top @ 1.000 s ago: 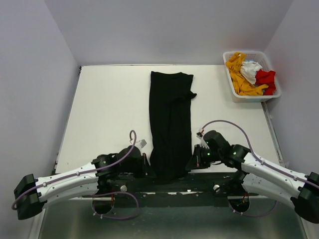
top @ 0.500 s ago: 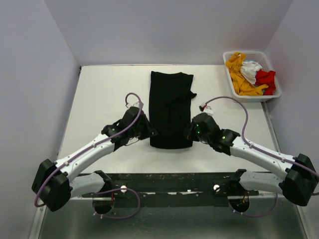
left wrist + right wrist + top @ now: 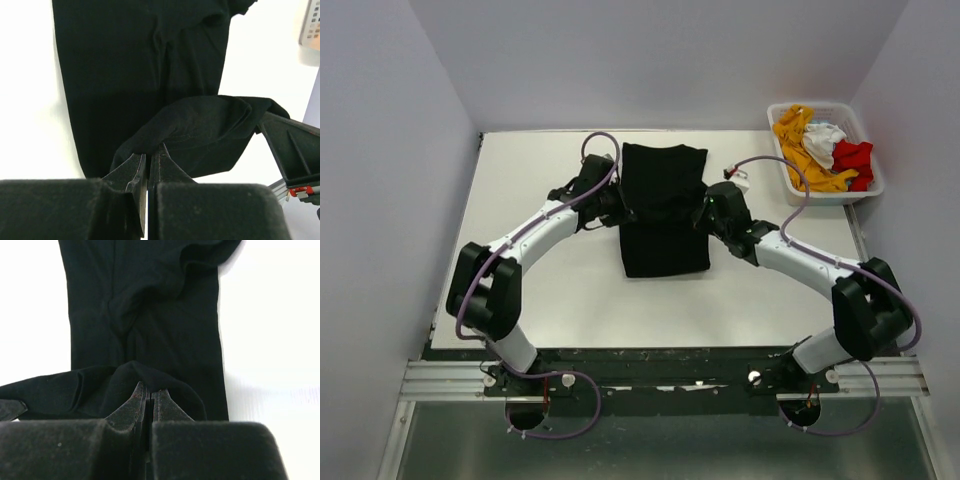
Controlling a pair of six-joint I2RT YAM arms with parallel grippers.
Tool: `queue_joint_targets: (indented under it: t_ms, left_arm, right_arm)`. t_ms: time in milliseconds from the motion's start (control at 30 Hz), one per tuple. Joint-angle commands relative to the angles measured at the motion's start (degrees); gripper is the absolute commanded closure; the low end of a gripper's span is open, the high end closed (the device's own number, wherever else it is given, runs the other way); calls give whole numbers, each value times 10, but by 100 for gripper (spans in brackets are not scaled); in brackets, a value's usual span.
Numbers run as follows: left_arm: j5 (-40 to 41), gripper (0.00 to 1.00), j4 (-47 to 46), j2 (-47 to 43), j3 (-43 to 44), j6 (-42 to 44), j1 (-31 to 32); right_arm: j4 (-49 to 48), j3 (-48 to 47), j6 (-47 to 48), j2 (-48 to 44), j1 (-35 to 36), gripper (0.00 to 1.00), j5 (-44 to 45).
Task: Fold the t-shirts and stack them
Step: Fold the folded rectangular tshirt in 1/3 of the way
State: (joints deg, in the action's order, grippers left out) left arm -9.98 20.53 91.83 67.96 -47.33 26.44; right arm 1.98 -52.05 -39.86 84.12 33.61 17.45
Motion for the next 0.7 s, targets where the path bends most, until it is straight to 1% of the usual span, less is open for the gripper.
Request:
queue_joint_targets:
  t_ms: [0, 133, 333, 433, 500, 533, 567, 600, 633, 667]
  left_arm:
    - [-17, 100, 35, 62, 76, 41, -22]
    - [-12, 99, 66, 114, 129, 51, -33]
    - [-17, 95, 90, 178, 186, 62, -44]
    - [-9, 85, 103, 200, 209, 65, -46]
    - [-9, 74, 112, 213, 226, 70, -49]
    - [-11, 65, 115, 218, 236, 73, -50]
    - [-15, 52, 119, 220, 243, 79, -51]
    - [-18, 37, 122, 220, 253, 84, -52]
    - [-19, 28, 126, 217, 259, 89, -53]
    - [-17, 22, 130, 212, 264, 93, -52]
  right_arm:
    - [-60, -44, 38, 51, -27, 99, -31]
    - [-78, -63, 39, 101, -48, 99, -71]
    - [-83, -88, 25, 159, -66, 95, -73]
    - [-83, -100, 25, 184, -71, 88, -73]
    - [-77, -112, 25, 196, -77, 79, -71]
    - [-73, -117, 25, 199, -79, 71, -70]
    - [-70, -123, 26, 200, -81, 56, -72]
    - [-68, -127, 30, 198, -82, 39, -73]
    - [-61, -133, 33, 194, -81, 33, -70]
    - [-55, -135, 34, 187, -82, 29, -68]
